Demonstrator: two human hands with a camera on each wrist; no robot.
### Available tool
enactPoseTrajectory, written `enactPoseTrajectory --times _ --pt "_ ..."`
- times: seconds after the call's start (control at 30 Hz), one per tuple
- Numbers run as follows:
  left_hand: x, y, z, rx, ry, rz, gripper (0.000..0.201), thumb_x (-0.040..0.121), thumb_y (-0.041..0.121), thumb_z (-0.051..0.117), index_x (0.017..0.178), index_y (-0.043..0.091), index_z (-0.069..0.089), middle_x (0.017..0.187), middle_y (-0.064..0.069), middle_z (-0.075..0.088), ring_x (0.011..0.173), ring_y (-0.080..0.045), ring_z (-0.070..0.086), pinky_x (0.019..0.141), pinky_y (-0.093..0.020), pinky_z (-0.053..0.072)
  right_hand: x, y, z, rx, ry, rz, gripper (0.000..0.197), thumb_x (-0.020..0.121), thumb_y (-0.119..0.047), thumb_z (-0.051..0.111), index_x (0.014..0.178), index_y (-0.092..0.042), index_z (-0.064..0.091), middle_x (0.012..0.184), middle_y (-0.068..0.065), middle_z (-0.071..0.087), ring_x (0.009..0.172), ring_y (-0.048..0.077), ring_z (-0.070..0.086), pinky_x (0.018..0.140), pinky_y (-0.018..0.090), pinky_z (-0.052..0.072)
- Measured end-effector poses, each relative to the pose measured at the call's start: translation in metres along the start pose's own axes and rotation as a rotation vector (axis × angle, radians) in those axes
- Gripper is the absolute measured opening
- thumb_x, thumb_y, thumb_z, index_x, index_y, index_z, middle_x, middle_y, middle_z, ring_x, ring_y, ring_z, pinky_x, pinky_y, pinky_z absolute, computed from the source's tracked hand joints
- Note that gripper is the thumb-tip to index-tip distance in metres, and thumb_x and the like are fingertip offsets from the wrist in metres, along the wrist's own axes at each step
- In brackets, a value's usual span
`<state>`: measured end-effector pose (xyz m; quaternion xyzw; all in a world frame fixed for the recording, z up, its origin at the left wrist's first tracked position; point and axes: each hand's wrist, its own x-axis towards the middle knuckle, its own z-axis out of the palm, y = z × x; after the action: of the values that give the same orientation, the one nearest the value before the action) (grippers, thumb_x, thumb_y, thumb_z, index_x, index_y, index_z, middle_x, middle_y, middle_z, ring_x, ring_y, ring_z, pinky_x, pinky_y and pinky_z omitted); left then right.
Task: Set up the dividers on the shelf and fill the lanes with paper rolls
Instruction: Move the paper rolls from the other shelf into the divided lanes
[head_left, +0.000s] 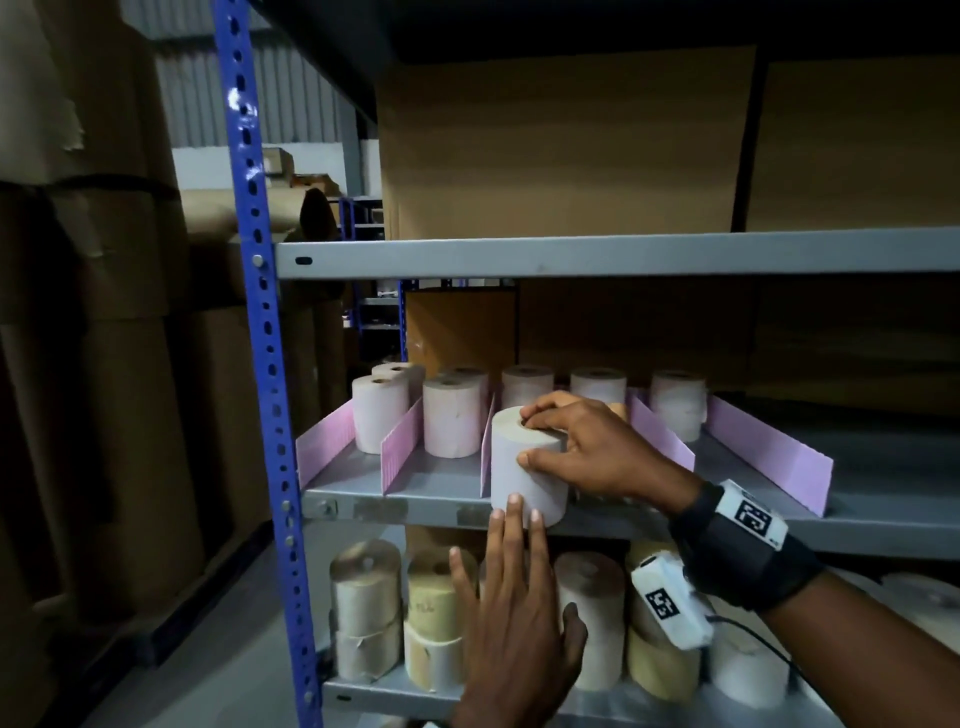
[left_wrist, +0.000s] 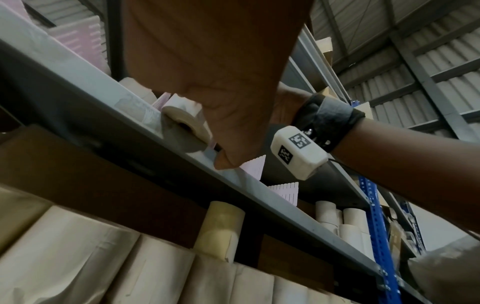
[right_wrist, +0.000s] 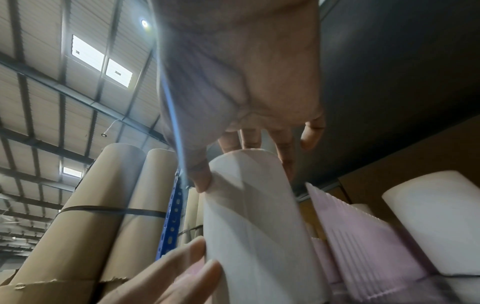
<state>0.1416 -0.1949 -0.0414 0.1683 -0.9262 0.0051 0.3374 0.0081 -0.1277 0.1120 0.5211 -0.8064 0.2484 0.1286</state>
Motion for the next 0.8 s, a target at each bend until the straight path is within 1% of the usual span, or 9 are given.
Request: enactPoseTrajectory --times 0.2,0.33,0.4,0.47,0.53,0.6,0.67,0.73,0.8 --pt "0.03 0.001 0.024 -0.039 0.052 0.014 0.092 0.072 0.052 0.056 0.151 0.006 0.044 0.162 -0.015 0.034 0.148 -0.031 0.036 0.108 -0.064 0.022 0.039 0.023 -0.003 -0.093 -0.11 0.053 0.051 0.084 -0.055 0.061 0.126 -0.026 0.064 0.134 -0.008 0.058 0.125 0.016 0.051 0.105 0.049 0.038" --pt "0.044 -0.005 0.037 -0.027 0.024 0.046 0.088 0.075 0.053 0.055 0.149 0.007 0.047 0.157 -0.011 0.043 0.147 -0.028 0.039 0.11 -0.062 0.021 0.07 0.028 -0.006 -0.281 -0.224 0.069 0.022 0.086 -0.051 0.06 0.091 -0.03 0.065 0.106 -0.007 0.066 0.107 0.023 0.058 0.096 0.05 0.044" --pt "0.048 -0.01 0.045 -0.019 0.029 0.07 0.083 0.076 0.054 0.053 0.144 0.006 0.054 0.15 -0.011 0.052 0.142 -0.028 0.046 0.109 -0.06 0.024 0.087 0.034 -0.004 -0.331 -0.272 0.099 0.032 0.088 -0.049 0.061 0.109 -0.026 0.067 0.117 0.0 0.067 0.107 0.023 0.06 0.094 0.041 0.048" --pt "0.051 -0.014 0.051 -0.013 0.07 0.099 0.076 0.078 0.052 0.053 0.138 0.007 0.06 0.143 -0.011 0.059 0.137 -0.029 0.053 0.109 -0.056 0.028 0.105 0.042 -0.002 -0.368 -0.334 0.124 0.054 0.091 -0.046 0.06 0.136 -0.018 0.055 0.14 0.004 0.055 0.122 0.023 0.055 0.102 0.035 0.044" --pt "0.052 -0.019 0.056 -0.019 0.124 0.123 0.069 0.079 0.048 0.053 0.133 0.006 0.065 0.138 -0.011 0.063 0.132 -0.03 0.058 0.108 -0.052 0.032 0.119 0.048 -0.001 -0.371 -0.391 0.164 0.061 0.093 -0.044 0.06 0.143 -0.013 0.046 0.146 0.006 0.049 0.128 0.025 0.051 0.105 0.033 0.041" --pt "0.053 -0.02 0.06 -0.026 0.168 0.134 0.064 0.08 0.043 0.054 0.131 0.006 0.067 0.136 -0.012 0.065 0.13 -0.031 0.059 0.109 -0.05 0.033 0.131 0.056 0.0 -0.364 -0.425 0.168 0.049 0.093 -0.041 0.061 0.132 -0.013 0.055 0.132 0.004 0.056 0.119 0.026 0.054 0.094 0.028 0.045" --pt "0.053 -0.021 0.062 -0.036 0.188 0.138 0.062 0.081 0.04 0.053 0.131 0.006 0.066 0.136 -0.012 0.064 0.13 -0.031 0.059 0.111 -0.048 0.032 0.139 0.062 0.003 -0.396 -0.403 0.148 0.02 0.092 -0.041 0.063 0.093 -0.022 0.059 0.093 -0.006 0.054 0.095 0.023 0.052 0.065 0.024 0.039" --pt "0.052 -0.02 0.063 -0.058 0.192 0.14 0.062 0.081 0.037 0.051 0.132 0.004 0.065 0.136 -0.013 0.064 0.131 -0.032 0.058 0.112 -0.048 0.031 0.143 0.063 0.005 -0.445 -0.361 0.146 0.031 0.09 -0.045 0.064 0.076 -0.021 0.049 0.075 -0.008 0.041 0.081 0.02 0.045 0.058 0.027 0.028" --pt "0.052 -0.02 0.063 -0.068 0.189 0.142 0.063 0.081 0.037 0.052 0.133 0.004 0.064 0.138 -0.013 0.063 0.132 -0.032 0.057 0.112 -0.048 0.031 0.143 0.062 0.005 -0.494 -0.348 0.117 0.041 0.089 -0.047 0.063 0.066 -0.02 0.042 0.07 -0.008 0.038 0.075 0.021 0.044 0.057 0.029 0.027"
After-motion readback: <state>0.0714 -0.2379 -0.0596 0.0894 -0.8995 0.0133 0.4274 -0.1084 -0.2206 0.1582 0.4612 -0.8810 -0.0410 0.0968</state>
